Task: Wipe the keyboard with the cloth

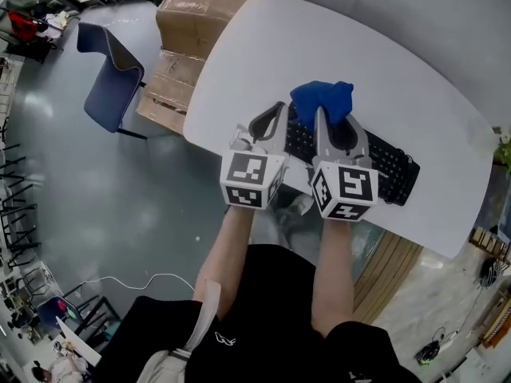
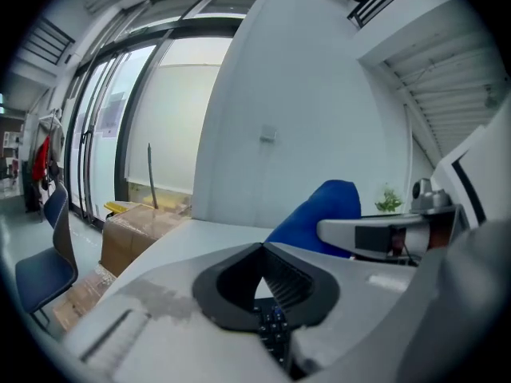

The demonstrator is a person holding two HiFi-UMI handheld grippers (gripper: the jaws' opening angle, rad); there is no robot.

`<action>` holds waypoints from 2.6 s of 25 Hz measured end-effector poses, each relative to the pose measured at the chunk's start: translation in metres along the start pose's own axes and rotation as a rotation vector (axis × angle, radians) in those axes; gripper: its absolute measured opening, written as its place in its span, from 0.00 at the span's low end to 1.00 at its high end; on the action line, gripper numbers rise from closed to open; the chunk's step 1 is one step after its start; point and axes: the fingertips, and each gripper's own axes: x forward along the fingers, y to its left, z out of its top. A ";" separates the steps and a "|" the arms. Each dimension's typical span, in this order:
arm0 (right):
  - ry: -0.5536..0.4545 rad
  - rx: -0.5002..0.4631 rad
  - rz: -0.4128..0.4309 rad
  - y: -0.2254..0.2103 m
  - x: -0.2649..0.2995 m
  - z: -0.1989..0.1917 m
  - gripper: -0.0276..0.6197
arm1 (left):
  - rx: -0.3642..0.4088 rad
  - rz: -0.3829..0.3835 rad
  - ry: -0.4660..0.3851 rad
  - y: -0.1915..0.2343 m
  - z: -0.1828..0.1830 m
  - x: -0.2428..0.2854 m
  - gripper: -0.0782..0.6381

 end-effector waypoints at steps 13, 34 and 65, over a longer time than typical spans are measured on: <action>0.133 -0.003 0.006 0.006 0.034 -0.069 0.16 | -0.003 -0.034 0.175 0.008 -0.068 0.032 0.11; 0.246 0.119 0.000 -0.020 0.038 -0.139 0.16 | -0.009 -0.017 0.340 -0.005 -0.129 0.063 0.11; 0.259 0.202 -0.137 -0.098 -0.019 -0.160 0.16 | 0.050 -0.150 0.376 -0.097 -0.145 0.087 0.11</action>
